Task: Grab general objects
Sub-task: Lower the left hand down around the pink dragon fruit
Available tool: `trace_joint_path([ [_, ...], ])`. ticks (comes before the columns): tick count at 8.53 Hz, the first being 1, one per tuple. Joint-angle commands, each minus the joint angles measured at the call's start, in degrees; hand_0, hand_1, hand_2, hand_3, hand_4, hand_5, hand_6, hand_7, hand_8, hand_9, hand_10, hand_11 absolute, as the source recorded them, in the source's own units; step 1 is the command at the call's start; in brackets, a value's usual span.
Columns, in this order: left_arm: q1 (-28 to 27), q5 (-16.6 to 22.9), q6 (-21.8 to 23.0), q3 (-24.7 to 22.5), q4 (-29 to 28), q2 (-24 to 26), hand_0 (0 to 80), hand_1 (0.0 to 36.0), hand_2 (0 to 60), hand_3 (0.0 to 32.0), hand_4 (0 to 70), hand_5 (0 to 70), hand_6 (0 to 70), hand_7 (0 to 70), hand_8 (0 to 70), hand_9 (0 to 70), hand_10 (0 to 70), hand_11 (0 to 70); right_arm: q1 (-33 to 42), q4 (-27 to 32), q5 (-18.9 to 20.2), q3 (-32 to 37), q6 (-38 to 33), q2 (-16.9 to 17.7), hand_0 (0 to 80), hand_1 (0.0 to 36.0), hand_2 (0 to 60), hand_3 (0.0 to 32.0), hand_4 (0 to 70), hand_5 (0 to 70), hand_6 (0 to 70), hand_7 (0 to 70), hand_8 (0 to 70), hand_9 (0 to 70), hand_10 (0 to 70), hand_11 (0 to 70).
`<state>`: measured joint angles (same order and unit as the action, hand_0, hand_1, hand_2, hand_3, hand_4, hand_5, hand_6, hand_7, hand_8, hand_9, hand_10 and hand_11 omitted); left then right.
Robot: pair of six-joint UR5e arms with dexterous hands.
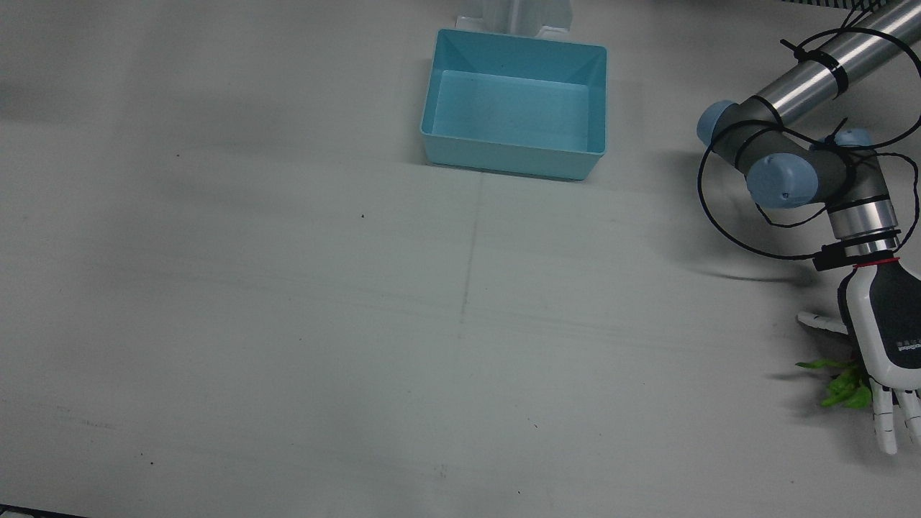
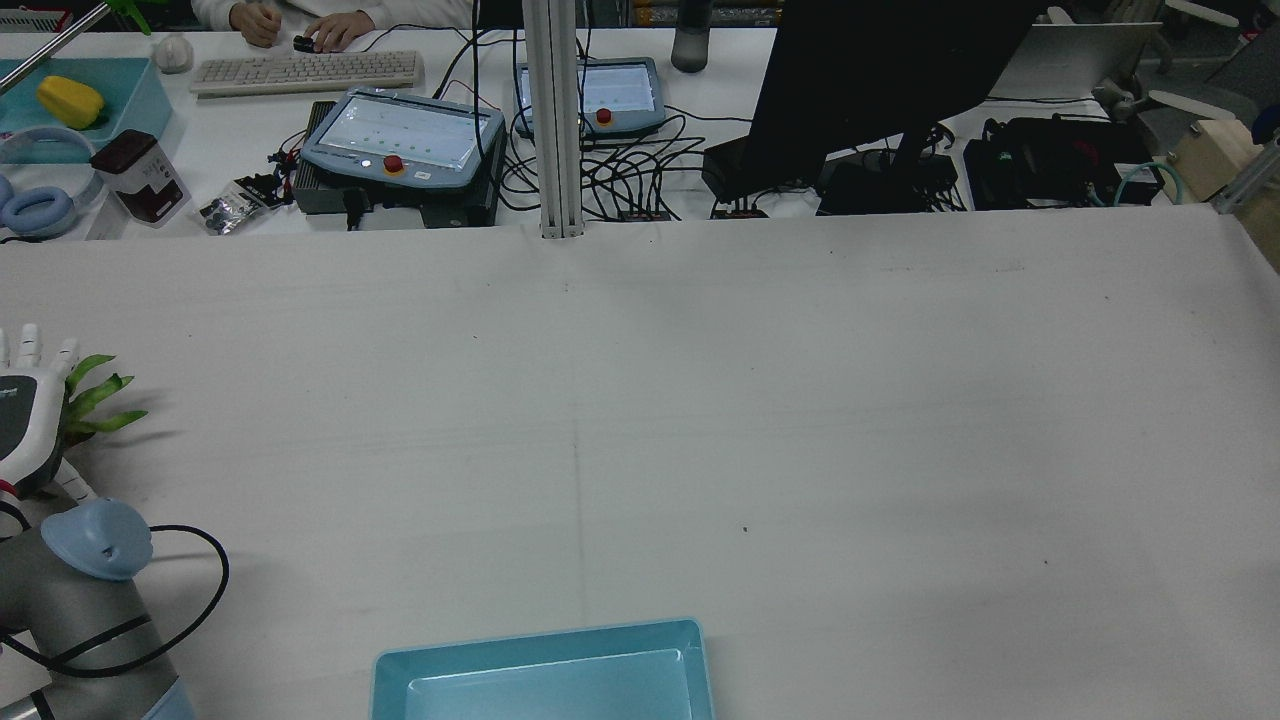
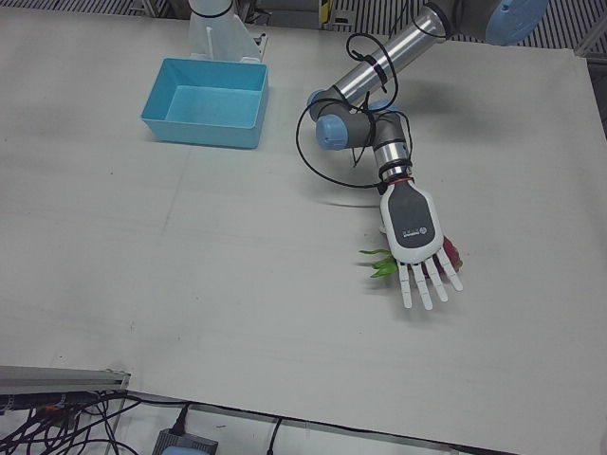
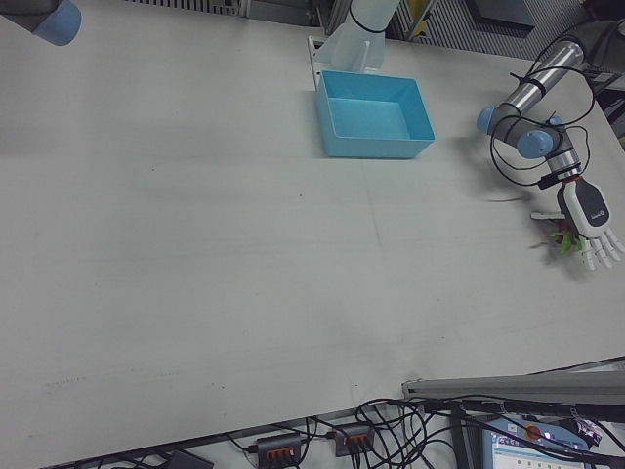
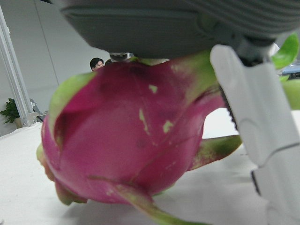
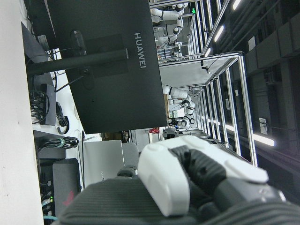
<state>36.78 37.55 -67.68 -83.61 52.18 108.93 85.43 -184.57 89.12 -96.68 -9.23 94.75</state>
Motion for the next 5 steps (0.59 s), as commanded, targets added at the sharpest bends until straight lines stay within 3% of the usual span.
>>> trace_joint_path([
  [1,0.2,-0.4,0.1,2.8,-1.8,0.0,48.0,16.3,16.1,0.0,0.0,70.0,7.2,11.3,0.4,0.8,1.2,3.3,0.0,0.0,0.0,0.0,0.0,0.0,0.0,0.0,0.0,0.0,0.0,0.0,0.0,0.0,0.0,0.0,0.0,0.0],
  [5,0.5,-0.4,0.1,3.6,-3.2,0.0,48.5,16.3,11.9,0.0,0.0,70.0,3.2,4.1,0.0,0.0,0.0,0.0,0.0,0.0,0.0,0.0,0.0,0.0,0.0,0.0,0.0,0.0,0.0,0.0,0.0,0.0,0.0,0.0,0.0,0.0],
])
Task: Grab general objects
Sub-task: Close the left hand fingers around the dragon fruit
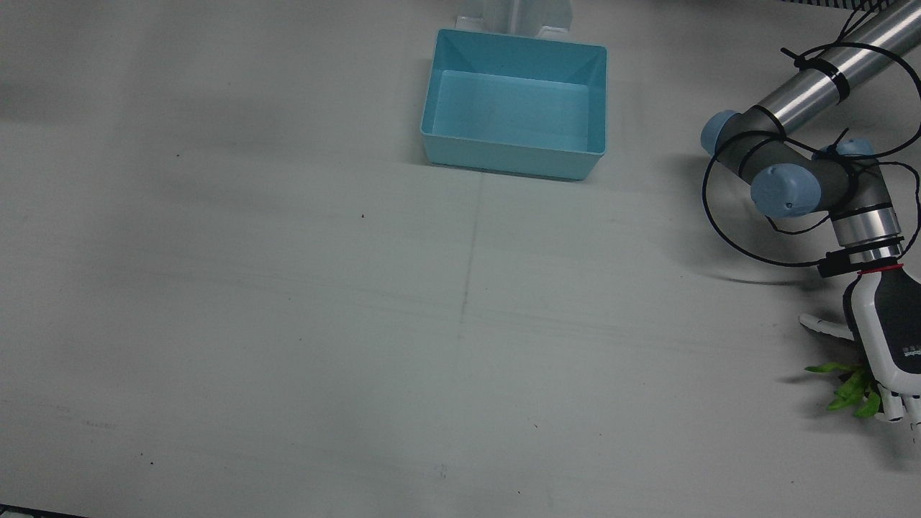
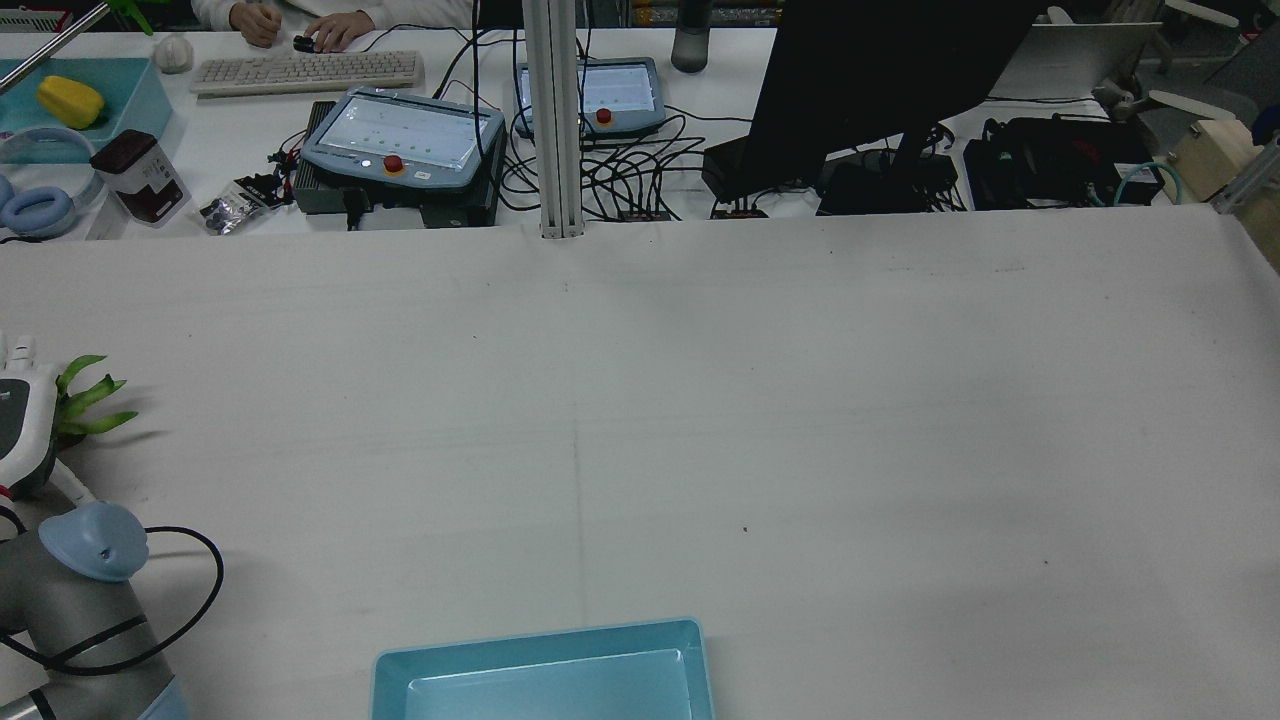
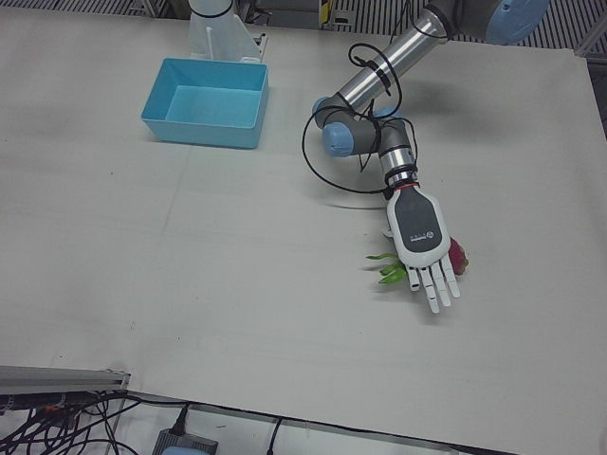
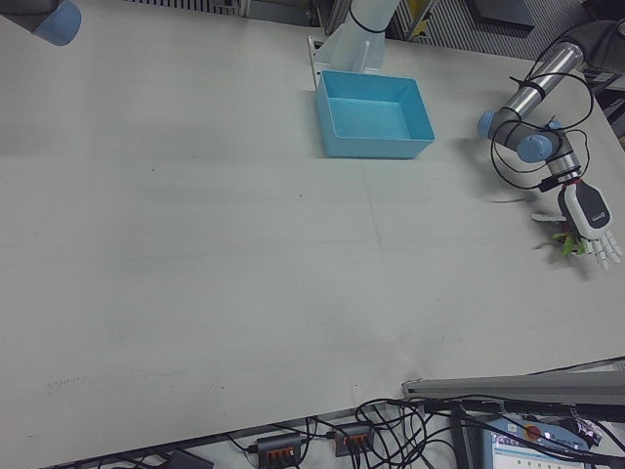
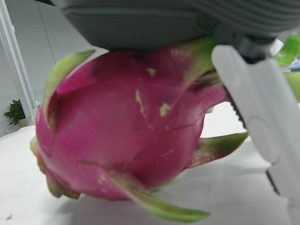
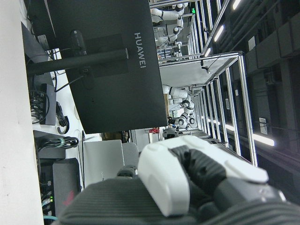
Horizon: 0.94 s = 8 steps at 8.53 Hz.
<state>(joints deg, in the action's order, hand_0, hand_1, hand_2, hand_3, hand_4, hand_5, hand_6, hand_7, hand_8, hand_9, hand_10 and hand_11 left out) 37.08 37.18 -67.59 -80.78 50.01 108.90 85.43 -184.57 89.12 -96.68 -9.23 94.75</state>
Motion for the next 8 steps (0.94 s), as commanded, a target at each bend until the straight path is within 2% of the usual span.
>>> trace_joint_path([
  [1,0.2,-0.2,-0.1,2.1,-2.7,0.0,48.6,17.3,16.2,0.0,0.0,70.0,5.4,8.7,0.1,0.3,0.0,0.9,0.0,0.0,0.0,0.0,0.0,0.0,0.0,0.0,0.0,0.0,0.0,0.0,0.0,0.0,0.0,0.0,0.0,0.0],
  [2,-0.1,-1.3,-0.2,2.4,-2.2,0.0,48.7,18.4,21.0,0.0,0.0,70.0,6.9,11.0,0.3,0.8,0.4,2.2,0.0,0.0,0.0,0.0,0.0,0.0,0.0,0.0,0.0,0.0,0.0,0.0,0.0,0.0,0.0,0.0,0.0,0.0],
  [3,-0.3,-3.9,-0.1,2.5,-1.7,0.0,48.2,18.1,21.8,0.0,0.0,70.0,8.6,13.5,0.7,1.3,1.6,4.0,0.0,0.0,0.0,0.0,0.0,0.0,0.0,0.0,0.0,0.0,0.0,0.0,0.0,0.0,0.0,0.0,0.0,0.0],
  [4,-0.3,-4.5,-0.1,2.5,-1.7,0.0,46.0,12.5,25.2,0.0,12.3,70.0,29.5,44.7,11.0,18.3,14.3,21.6,0.0,0.0,0.0,0.0,0.0,0.0,0.0,0.0,0.0,0.0,0.0,0.0,0.0,0.0,0.0,0.0,0.0,0.0],
  [5,-0.3,-4.5,-0.1,2.6,-1.8,0.0,42.6,7.7,29.6,0.0,27.2,70.0,45.4,66.0,26.3,39.6,32.3,46.3,0.0,0.0,0.0,0.0,0.0,0.0,0.0,0.0,0.0,0.0,0.0,0.0,0.0,0.0,0.0,0.0,0.0,0.0],
  [6,-0.2,-4.6,-0.1,2.6,-1.9,0.0,41.6,6.1,31.0,0.0,31.9,70.0,52.0,70.0,33.5,48.1,42.6,59.6,0.0,0.0,0.0,0.0,0.0,0.0,0.0,0.0,0.0,0.0,0.0,0.0,0.0,0.0,0.0,0.0,0.0,0.0],
  [7,0.0,-4.6,0.1,2.5,-2.4,0.0,41.1,5.3,31.6,0.0,34.5,70.0,55.8,70.0,38.0,53.4,47.4,66.5,0.0,0.0,0.0,0.0,0.0,0.0,0.0,0.0,0.0,0.0,0.0,0.0,0.0,0.0,0.0,0.0,0.0,0.0],
  [8,0.1,-4.5,0.7,2.5,-2.6,0.0,41.3,0.6,20.2,0.0,44.1,70.0,66.9,70.0,49.0,67.3,61.6,70.0,0.0,0.0,0.0,0.0,0.0,0.0,0.0,0.0,0.0,0.0,0.0,0.0,0.0,0.0,0.0,0.0,0.0,0.0],
])
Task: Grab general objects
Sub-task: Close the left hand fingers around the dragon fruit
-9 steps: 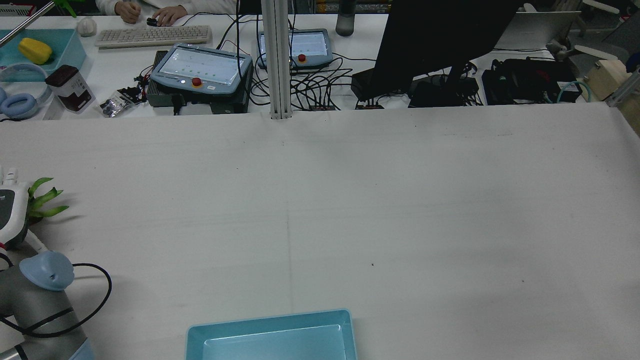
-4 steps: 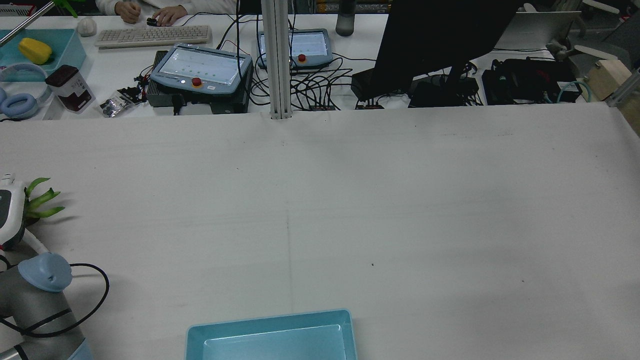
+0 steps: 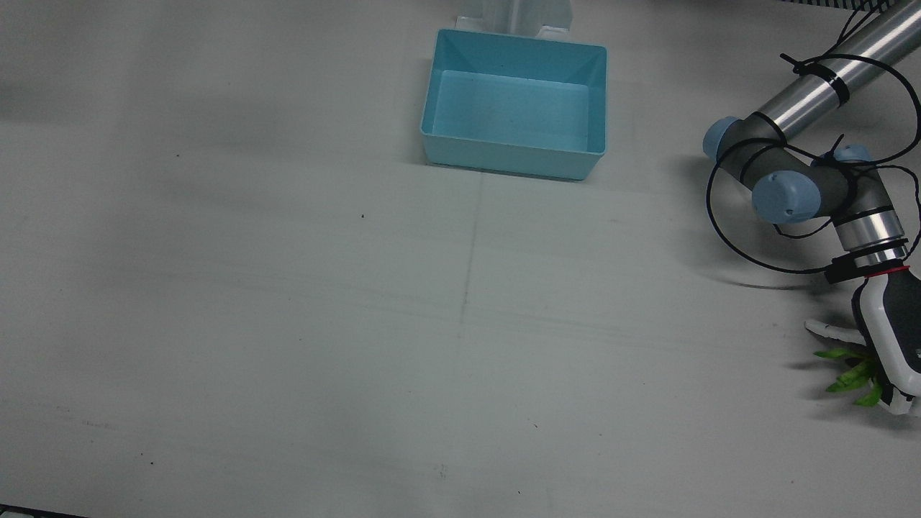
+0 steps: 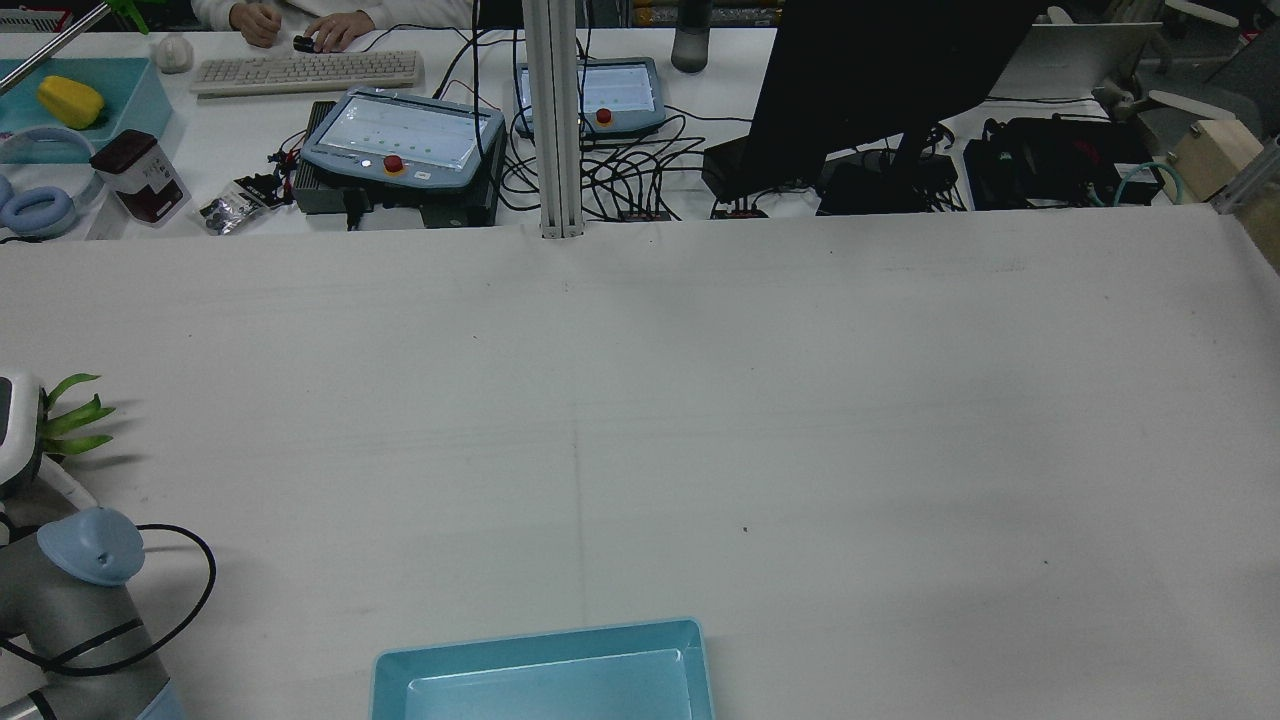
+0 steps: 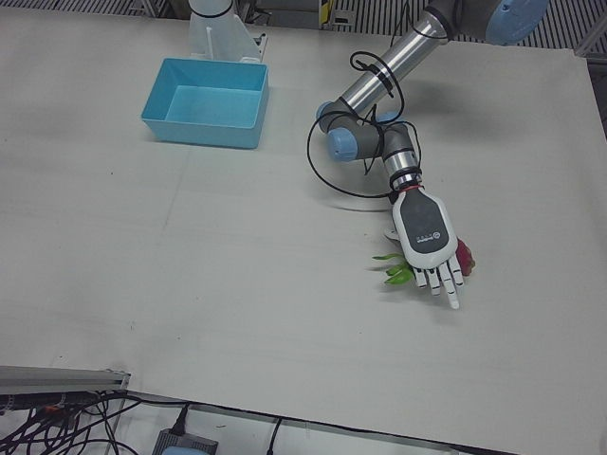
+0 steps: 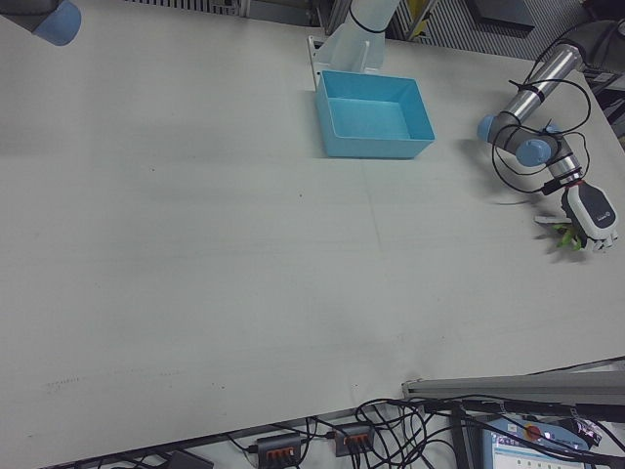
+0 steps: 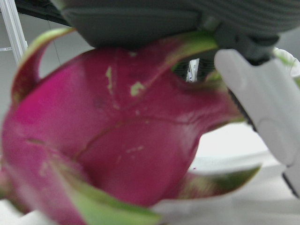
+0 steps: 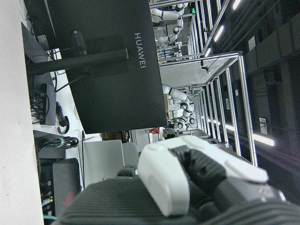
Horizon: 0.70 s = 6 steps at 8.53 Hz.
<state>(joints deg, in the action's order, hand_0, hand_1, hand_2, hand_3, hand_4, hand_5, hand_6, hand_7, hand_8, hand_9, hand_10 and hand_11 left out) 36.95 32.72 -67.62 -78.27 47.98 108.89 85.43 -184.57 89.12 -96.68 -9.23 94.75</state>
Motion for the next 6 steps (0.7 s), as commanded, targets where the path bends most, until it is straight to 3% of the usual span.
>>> trace_joint_path([
  [1,0.2,-0.1,4.6,0.0,-0.4,-0.1,37.6,0.0,13.3,0.0,53.2,70.0,70.0,70.0,60.9,70.0,70.0,70.0,0.0,0.0,0.0,0.0,0.0,0.0,0.0,0.0,0.0,0.0,0.0,0.0,0.0,0.0,0.0,0.0,0.0,0.0],
  [2,0.1,-0.1,8.3,-0.1,-0.1,-1.7,23.1,0.0,9.8,0.0,58.0,70.0,70.0,70.0,70.0,70.0,70.0,70.0,0.0,0.0,0.0,0.0,0.0,0.0,0.0,0.0,0.0,0.0,0.0,0.0,0.0,0.0,0.0,0.0,0.0,0.0],
  [3,0.1,-0.3,10.2,-0.4,-0.1,-2.4,0.0,0.0,3.8,0.0,62.4,70.0,70.0,70.0,70.0,70.0,70.0,70.0,0.0,0.0,0.0,0.0,0.0,0.0,0.0,0.0,0.0,0.0,0.0,0.0,0.0,0.0,0.0,0.0,0.0,0.0],
  [6,-1.2,-3.4,17.7,-2.7,8.8,-2.5,0.0,0.0,0.0,0.0,66.7,70.0,70.0,70.0,70.0,70.0,70.0,70.0,0.0,0.0,0.0,-0.1,0.0,0.0,0.0,0.0,0.0,0.0,0.0,0.0,0.0,0.0,0.0,0.0,0.0,0.0],
])
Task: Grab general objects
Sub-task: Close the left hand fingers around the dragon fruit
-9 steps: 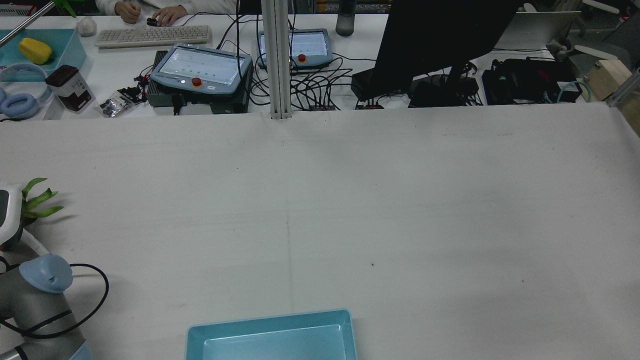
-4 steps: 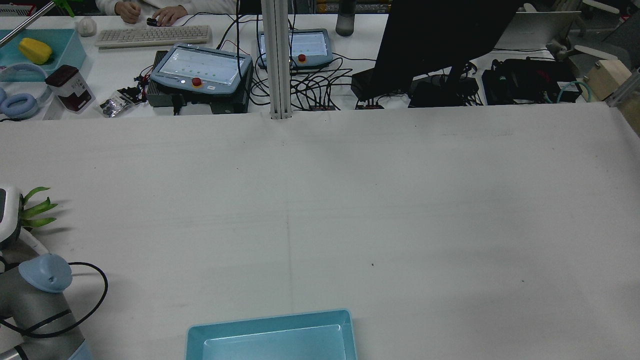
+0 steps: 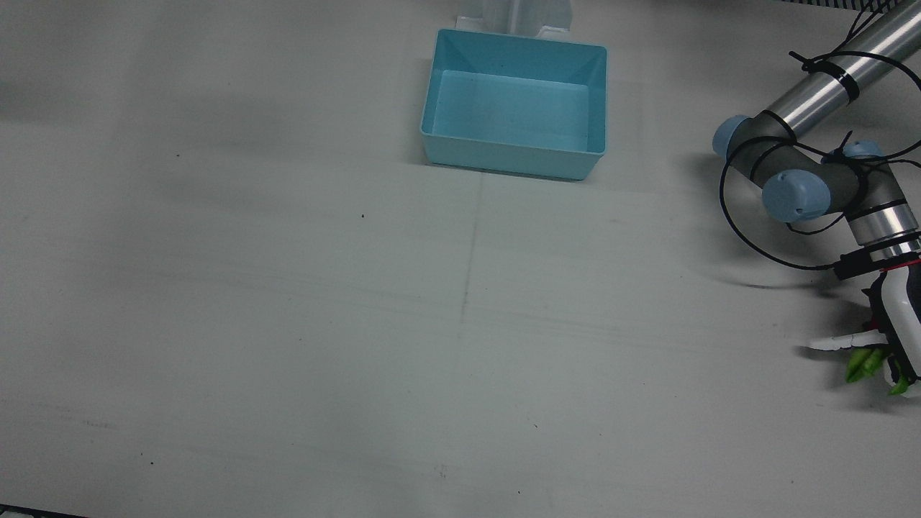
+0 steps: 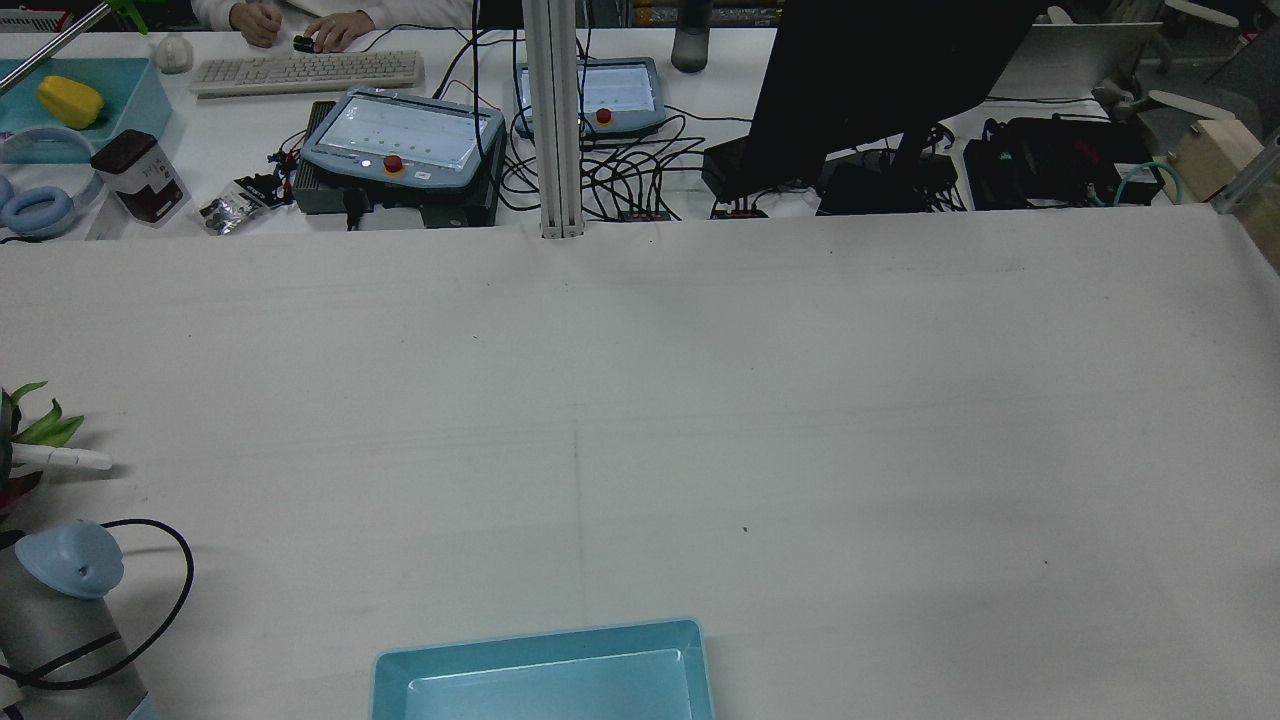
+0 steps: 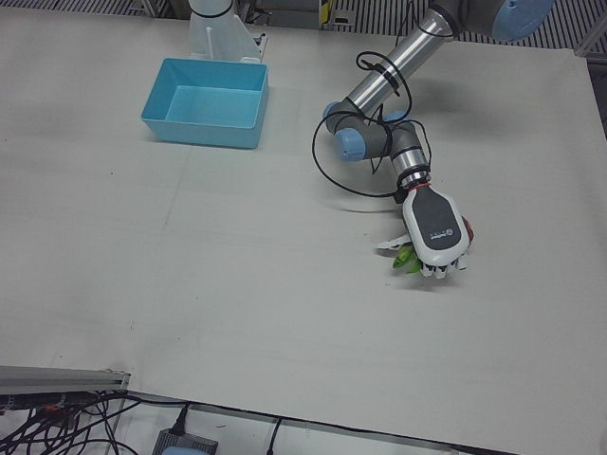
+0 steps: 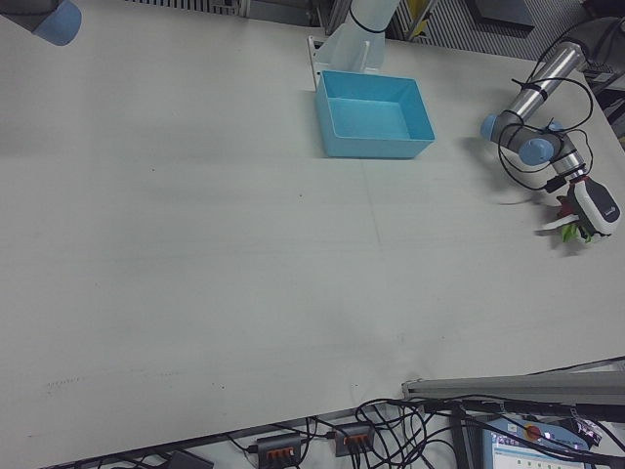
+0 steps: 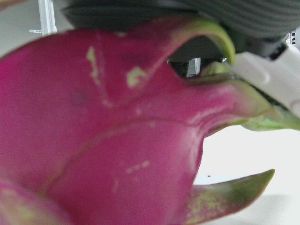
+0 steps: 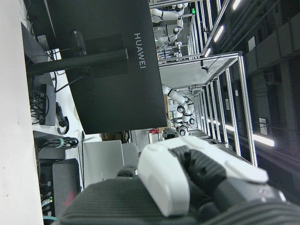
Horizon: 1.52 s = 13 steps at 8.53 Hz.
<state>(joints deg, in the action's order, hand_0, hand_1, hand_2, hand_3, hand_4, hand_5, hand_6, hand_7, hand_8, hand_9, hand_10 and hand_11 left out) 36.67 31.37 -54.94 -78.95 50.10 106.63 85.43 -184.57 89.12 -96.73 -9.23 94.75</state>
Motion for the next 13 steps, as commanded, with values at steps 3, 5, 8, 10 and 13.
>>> trace_joint_path([
  [3,-0.8,-1.9,5.4,-14.1,18.8,-0.2,0.0,0.0,3.8,0.0,66.9,70.0,70.0,70.0,70.0,70.0,70.0,70.0,0.0,0.0,0.0,0.0,0.0,0.0,0.0,0.0,0.0,0.0,0.0,0.0,0.0,0.0,0.0,0.0,0.0,0.0],
  [5,-1.1,-1.8,5.4,-22.2,23.8,0.3,0.0,0.0,5.3,0.0,67.0,70.0,70.0,70.0,70.0,70.0,70.0,70.0,0.0,-0.1,0.0,0.0,0.0,0.0,0.0,0.0,0.0,0.0,0.0,0.0,0.0,0.0,0.0,0.0,0.0,0.0],
  [8,-5.4,-2.0,4.8,-23.9,34.1,9.9,0.0,0.0,6.4,0.0,65.1,70.0,70.0,70.0,70.0,70.0,70.0,70.0,0.0,-0.1,0.0,0.0,0.0,0.0,0.0,0.0,0.0,0.0,0.0,0.0,0.0,0.0,0.0,0.0,0.0,0.0],
  [10,-6.3,-2.0,4.6,-24.5,33.7,14.0,0.0,0.0,6.8,0.0,65.4,70.0,70.0,70.0,70.0,70.0,70.0,70.0,0.0,-0.1,0.0,0.0,0.0,0.0,0.0,0.0,0.0,0.0,0.0,0.0,0.0,0.0,0.0,0.0,0.0,0.0],
  [13,-6.5,-1.4,4.6,-28.5,26.3,14.4,0.0,0.0,4.4,0.0,62.6,70.0,70.0,70.0,70.0,70.0,70.0,70.0,0.0,-0.1,0.0,0.0,0.0,0.0,0.0,0.0,0.0,0.0,0.0,0.0,0.0,0.0,0.0,0.0,0.0,0.0],
])
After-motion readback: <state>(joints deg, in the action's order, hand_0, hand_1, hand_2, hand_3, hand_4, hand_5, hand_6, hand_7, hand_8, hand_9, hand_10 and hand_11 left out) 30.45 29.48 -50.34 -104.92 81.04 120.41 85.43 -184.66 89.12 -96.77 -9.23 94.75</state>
